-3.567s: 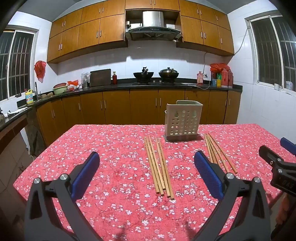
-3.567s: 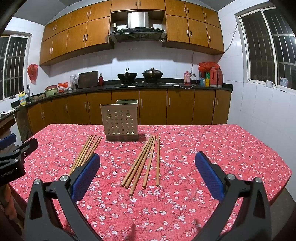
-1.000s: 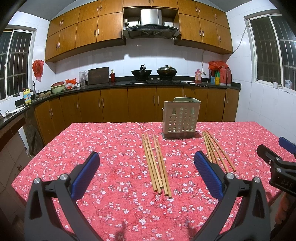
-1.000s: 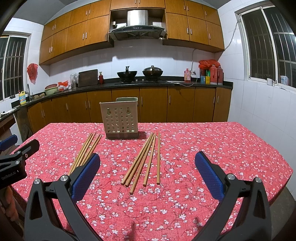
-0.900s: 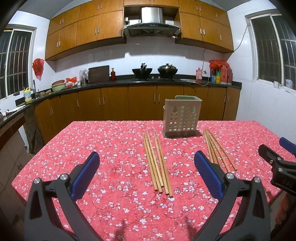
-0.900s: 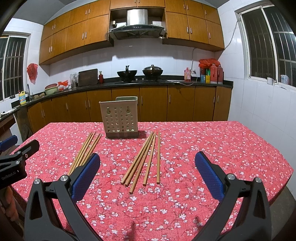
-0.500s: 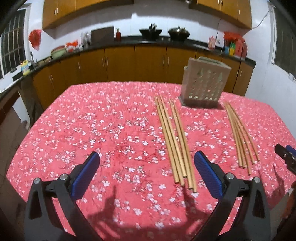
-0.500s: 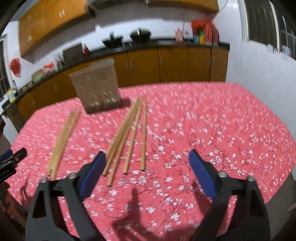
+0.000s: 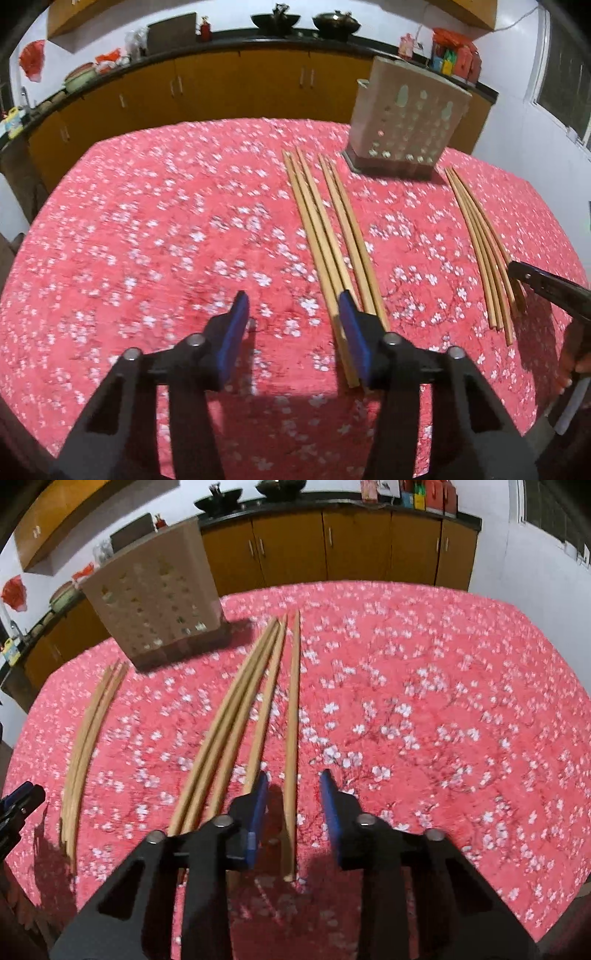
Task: Organize utensils
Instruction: 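Close the left tool on one chopstick while the right tool grasps another chopstick, then lift the left tool's chopstick over the holder while the right tool carries its chopstick there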
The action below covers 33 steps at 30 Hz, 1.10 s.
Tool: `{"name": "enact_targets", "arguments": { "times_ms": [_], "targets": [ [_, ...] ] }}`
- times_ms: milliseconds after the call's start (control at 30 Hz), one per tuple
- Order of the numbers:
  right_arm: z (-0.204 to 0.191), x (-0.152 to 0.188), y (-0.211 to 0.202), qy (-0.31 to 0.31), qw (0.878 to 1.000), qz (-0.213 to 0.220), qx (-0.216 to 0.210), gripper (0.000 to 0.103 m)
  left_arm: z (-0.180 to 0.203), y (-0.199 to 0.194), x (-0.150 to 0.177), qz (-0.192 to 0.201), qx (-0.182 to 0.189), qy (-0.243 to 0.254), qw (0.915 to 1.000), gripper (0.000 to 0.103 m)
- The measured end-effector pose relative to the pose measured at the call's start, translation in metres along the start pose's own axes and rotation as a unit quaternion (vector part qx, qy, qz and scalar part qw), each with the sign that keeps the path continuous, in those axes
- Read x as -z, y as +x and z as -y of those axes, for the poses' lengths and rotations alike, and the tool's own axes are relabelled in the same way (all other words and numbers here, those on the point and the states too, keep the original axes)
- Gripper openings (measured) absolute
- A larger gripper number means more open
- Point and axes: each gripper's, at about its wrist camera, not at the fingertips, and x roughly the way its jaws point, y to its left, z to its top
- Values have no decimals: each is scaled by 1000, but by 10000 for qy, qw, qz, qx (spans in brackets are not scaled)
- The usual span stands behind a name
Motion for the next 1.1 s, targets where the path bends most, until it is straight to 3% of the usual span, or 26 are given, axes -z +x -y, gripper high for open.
{"name": "enact_targets", "arguments": {
  "times_ms": [200, 367, 667, 733, 800, 967, 1100],
  "targets": [
    [4, 0, -3, -29, 10000, 32, 5, 16, 4, 16, 1, -232, 133, 66, 9996, 28],
    [2, -3, 0, -69, 9999, 50, 56, 16, 8, 19, 0, -245, 223, 73, 9994, 27],
    [-5, -7, 8, -141, 9999, 67, 16, 16, 15, 33, -6, -293, 170, 94, 9994, 10],
    [-4, -8, 9, -177, 9998, 81, 20, 15, 14, 36, -11, -274, 172, 70, 9995, 9],
    [1, -10, 12, -158, 9998, 110, 22, 8, 10, 42, -18, -255, 94, 82, 9996, 9],
    [23, -23, 18, 30, 9997, 194, 138, 8, -10, 53, -35, -180, -114, -8, 9998, 8],
    [34, -27, 22, 147, 9992, 318, 211, 8, -26, 57, -41, -22, 60, -129, 9999, 8]
  ]
}}
